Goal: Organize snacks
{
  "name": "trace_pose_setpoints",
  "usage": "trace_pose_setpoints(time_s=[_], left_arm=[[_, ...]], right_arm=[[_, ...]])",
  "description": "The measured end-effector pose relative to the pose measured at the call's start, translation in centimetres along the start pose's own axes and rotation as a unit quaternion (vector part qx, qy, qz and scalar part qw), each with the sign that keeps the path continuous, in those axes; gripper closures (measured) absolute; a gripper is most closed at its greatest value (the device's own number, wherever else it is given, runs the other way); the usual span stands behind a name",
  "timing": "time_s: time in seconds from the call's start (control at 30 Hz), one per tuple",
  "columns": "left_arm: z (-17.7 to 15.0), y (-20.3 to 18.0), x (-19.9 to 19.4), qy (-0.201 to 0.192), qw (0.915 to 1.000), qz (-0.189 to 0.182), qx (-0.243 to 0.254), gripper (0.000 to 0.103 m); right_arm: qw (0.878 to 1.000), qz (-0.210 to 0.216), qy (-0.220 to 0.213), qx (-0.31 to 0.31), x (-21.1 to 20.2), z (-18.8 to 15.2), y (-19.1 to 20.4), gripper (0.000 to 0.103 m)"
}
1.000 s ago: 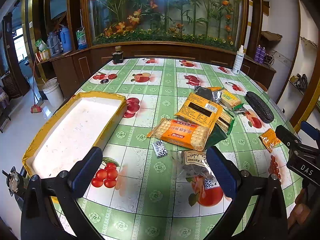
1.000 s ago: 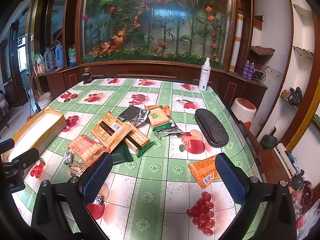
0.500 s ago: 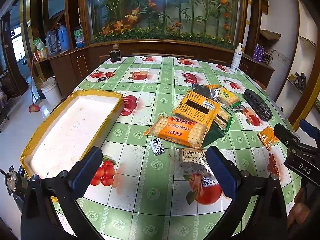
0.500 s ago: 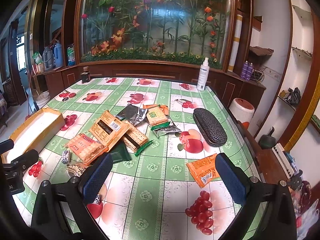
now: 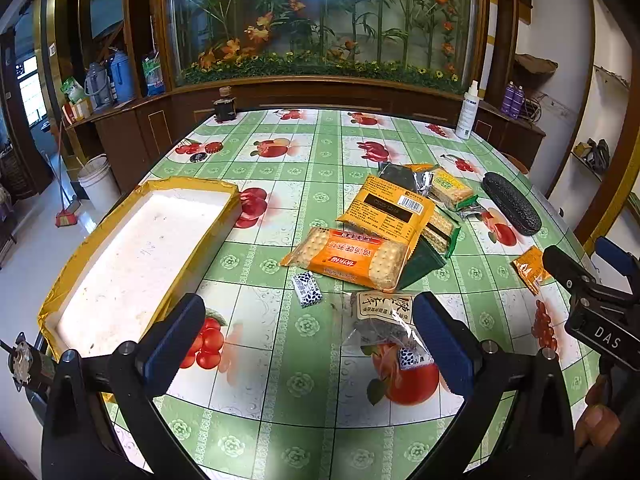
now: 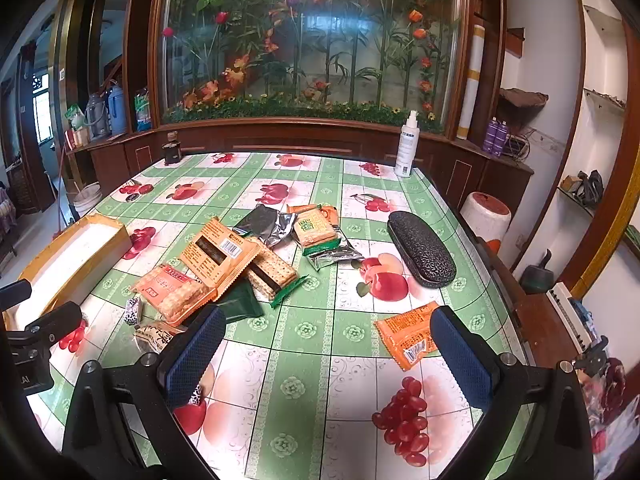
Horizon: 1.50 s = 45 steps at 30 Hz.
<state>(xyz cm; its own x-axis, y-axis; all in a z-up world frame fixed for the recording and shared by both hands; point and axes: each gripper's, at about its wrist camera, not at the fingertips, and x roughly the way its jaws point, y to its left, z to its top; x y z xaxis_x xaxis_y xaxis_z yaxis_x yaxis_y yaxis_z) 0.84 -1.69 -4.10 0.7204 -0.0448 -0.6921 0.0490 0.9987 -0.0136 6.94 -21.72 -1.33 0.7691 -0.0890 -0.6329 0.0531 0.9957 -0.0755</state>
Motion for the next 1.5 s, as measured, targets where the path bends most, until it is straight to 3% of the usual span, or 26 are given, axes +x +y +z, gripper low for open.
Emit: trace_pose_setpoints(time_s=[0.87,0.97,1.07,1.13,1.4,1.5], left_arm=[[0.0,0.2,-0.1,-0.004,1.0,0.006,-0.001,0.0],[0.0,1.1,0.0,-0.005,0.9991,-0.04,-0.014,0.0],[-0.4,3.3,0.3,-0.017,0.9861,-0.155,-0.056,0.0],[-0.6,4.3,0.7,-0.008,0.9836,-0.165,-0.072,0.0],[-2.2,0.8,2.3,0.025,0.9936,-0.106,0.029,0.0],[-2.3,-1.2,3.2,0.04,0.9916,-0.094,0.08,0.0]], right_arm=[[1.0,0.009,0.008,-0.001,0.3,-1.0,0.4,0.0],[0.999,0.037,0.015,0.007,0.5,-1.3,0.2,0.0],[0.993,0.11,0.025,0.027,0.8,-1.9,-0.3,0.0],[0.989,0.143,0.035,0.028,1.2,-2.7,-0.3,0.0],[0.98,0.183,0.073,0.01,2.8,-5.3,1.0,0.0],[0.977,0.193,0.089,0.009,3.4,-5.8,1.2,0.0]])
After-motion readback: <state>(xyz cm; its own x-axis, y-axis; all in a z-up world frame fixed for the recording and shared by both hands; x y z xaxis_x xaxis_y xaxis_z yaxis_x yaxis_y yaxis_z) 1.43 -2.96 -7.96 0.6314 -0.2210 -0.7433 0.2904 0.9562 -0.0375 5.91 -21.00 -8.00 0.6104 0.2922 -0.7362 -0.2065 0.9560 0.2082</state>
